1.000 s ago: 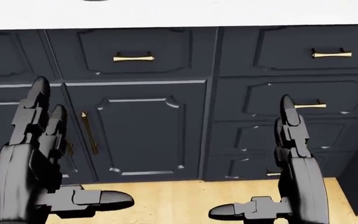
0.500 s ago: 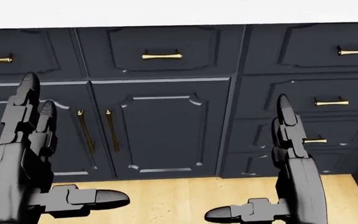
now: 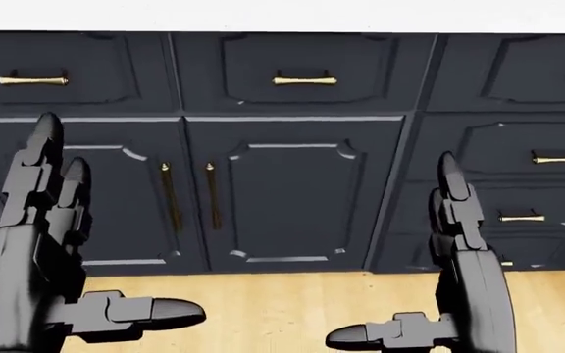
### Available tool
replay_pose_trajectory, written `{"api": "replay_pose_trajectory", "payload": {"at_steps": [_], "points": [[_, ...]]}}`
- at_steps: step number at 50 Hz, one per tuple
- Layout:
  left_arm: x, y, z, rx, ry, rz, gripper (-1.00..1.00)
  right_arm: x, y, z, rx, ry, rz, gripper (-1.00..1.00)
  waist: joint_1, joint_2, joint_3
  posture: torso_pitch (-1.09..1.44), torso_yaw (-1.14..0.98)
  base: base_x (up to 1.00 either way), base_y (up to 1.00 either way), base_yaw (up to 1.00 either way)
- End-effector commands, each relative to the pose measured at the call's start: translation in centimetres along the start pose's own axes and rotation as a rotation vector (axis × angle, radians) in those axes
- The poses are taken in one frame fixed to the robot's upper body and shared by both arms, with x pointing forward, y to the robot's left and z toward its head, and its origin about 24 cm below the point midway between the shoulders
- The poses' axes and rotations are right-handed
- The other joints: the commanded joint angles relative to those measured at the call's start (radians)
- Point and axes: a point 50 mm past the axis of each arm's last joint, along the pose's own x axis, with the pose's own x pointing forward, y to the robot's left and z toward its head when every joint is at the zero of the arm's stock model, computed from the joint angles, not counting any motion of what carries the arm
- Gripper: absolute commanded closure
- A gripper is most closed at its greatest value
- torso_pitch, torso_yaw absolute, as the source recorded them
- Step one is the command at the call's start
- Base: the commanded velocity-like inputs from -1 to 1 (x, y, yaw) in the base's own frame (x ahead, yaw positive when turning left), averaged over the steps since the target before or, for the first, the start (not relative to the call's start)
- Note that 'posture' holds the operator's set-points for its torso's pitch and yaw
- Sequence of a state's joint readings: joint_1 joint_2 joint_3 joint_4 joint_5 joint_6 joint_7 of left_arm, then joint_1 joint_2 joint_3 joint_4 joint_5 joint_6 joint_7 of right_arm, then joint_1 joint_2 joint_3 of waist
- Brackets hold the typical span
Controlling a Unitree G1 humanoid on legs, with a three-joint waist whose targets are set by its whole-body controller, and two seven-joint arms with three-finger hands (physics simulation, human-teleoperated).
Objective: Press down the lever to turn on the electric kettle.
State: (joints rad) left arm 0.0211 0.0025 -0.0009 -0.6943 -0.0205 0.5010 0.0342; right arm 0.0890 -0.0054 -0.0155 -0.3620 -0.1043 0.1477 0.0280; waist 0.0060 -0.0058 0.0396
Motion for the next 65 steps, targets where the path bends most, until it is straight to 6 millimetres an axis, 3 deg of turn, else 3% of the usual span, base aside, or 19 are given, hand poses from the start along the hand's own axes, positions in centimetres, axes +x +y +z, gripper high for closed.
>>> {"api": "replay_pose_trajectory", "payload": {"at_steps": [1, 6, 8, 9, 13, 16, 17, 24, 26, 28, 37, 39, 41, 50, 54, 55, 56, 59, 65], "points": [[-0.04, -0.19, 1.28, -0.007, -0.074, -0.01, -1.0, 0.08, -0.06, 1.63, 0.002, -0.087, -0.006, -1.0, 0.0, 0.01, -0.013, 0.0, 0.0, 0.0, 0.0, 0.0], [-0.06, -0.23, 1.22, -0.006, -0.072, -0.011, -1.0, 0.02, 0.0, 1.74, -0.004, -0.082, -0.006, -1.0, 0.017, -0.052, -0.022, 0.0, 0.0, 0.0, 0.0, 0.0], [-0.06, -0.25, 1.25, -0.005, -0.073, -0.012, -1.0, -0.01, 0.02, 1.82, -0.006, -0.085, -0.006, -1.0, 0.017, -0.036, -0.017, 0.0, 0.0, 0.01, 0.0, 0.0], [-0.07, -0.25, 1.28, -0.006, -0.073, -0.013, -1.0, -0.01, 0.03, 1.84, -0.006, -0.086, -0.006, -1.0, 0.012, -0.03, -0.035, 0.0, 0.0, 0.05, 0.0, 0.0], [-0.12, -0.21, 1.43, -0.007, -0.076, -0.011, -1.0, -0.04, 0.02, 1.92, -0.006, -0.088, -0.006, -1.0, 0.001, 0.014, -0.014, 0.0, 0.0, 0.08, 0.0, 0.0], [-0.12, -0.22, 1.36, -0.007, -0.076, -0.011, -1.0, -0.01, 0.08, 1.94, -0.005, -0.089, -0.005, -1.0, -0.005, 0.068, -0.016, 0.0, 0.0, 0.08, 0.0, 0.0], [-0.1, -0.22, 1.39, -0.007, -0.076, -0.012, -1.0, 0.02, 0.12, 1.94, -0.006, -0.089, -0.004, -1.0, -0.003, 0.05, -0.012, 0.0, 0.0, 0.08, 0.0, 0.0], [-0.13, -0.27, 1.45, -0.007, -0.076, -0.014, -1.0, -0.04, 0.12, 2.04, -0.005, -0.089, -0.003, -1.0, 0.001, 0.023, -0.011, 0.0, 0.0, 0.08, 0.0, 0.0], [-0.12, -0.26, 1.39, -0.007, -0.076, -0.013, -1.0, -0.05, 0.11, 2.04, -0.004, -0.089, -0.003, -1.0, 0.003, -0.002, -0.008, 0.0, 0.0, 0.07, 0.0, 0.0], [-0.16, -0.3, 1.43, -0.007, -0.076, -0.015, -1.0, -0.07, 0.1, 2.04, -0.005, -0.09, -0.003, -1.0, 0.003, -0.053, -0.02, 0.0, 0.0, 0.08, 0.0, 0.0], [-0.15, -0.32, 1.39, -0.008, -0.076, -0.016, -1.0, 0.01, 0.03, 1.93, -0.006, -0.09, -0.005, -1.0, -0.003, 0.005, 0.0, 0.0, 0.0, 0.08, 0.0, 0.0], [-0.13, -0.32, 1.33, -0.007, -0.075, -0.016, -1.0, 0.0, 0.04, 1.94, -0.007, -0.089, -0.006, -1.0, -0.005, 0.033, 0.0, 0.0, 0.0, 0.08, 0.0, 0.0], [-0.16, -0.32, 1.33, -0.007, -0.075, -0.016, -1.0, 0.07, 0.05, 1.88, -0.012, -0.086, -0.01, -1.0, -0.005, 0.092, -0.019, 0.0, 0.0, 0.08, 0.0, 0.0], [-0.16, -0.32, 1.33, -0.007, -0.075, -0.015, -1.0, 0.05, 0.02, 1.81, -0.022, -0.078, -0.021, -1.0, 0.005, 0.015, -0.011, 0.0, 0.0, 0.08, 0.0, 0.0], [-0.15, -0.33, 1.28, -0.006, -0.075, -0.016, -1.0, 0.03, -0.03, 1.78, -0.029, -0.073, -0.03, -1.0, 0.005, -0.069, -0.02, 0.0, 0.0, 0.08, 0.0, 0.0], [-0.14, -0.34, 1.26, -0.006, -0.074, -0.016, -1.0, 0.04, -0.04, 1.79, -0.029, -0.073, -0.031, -1.0, -0.005, -0.031, -0.015, 0.0, 0.0, 0.08, 0.0, 0.0], [-0.16, -0.36, 1.28, -0.006, -0.074, -0.016, -1.0, 0.06, -0.03, 1.77, -0.028, -0.073, -0.028, -1.0, -0.002, -0.045, -0.016, 0.0, 0.0, 0.08, 0.0, 0.0], [-0.17, -0.35, 1.33, -0.006, -0.075, -0.015, -1.0, 0.13, -0.03, 1.73, -0.028, -0.072, -0.029, -1.0, -0.004, -0.033, -0.019, 0.0, 0.0, 0.08, 0.0, 0.0], [-0.15, -0.35, 1.34, -0.006, -0.075, -0.015, -1.0, 0.32, -0.3, 1.52, -0.036, -0.058, -0.044, -1.0, -0.008, 0.045, -0.005, 0.0, 0.0, 0.08, 0.0, 0.0]]}}
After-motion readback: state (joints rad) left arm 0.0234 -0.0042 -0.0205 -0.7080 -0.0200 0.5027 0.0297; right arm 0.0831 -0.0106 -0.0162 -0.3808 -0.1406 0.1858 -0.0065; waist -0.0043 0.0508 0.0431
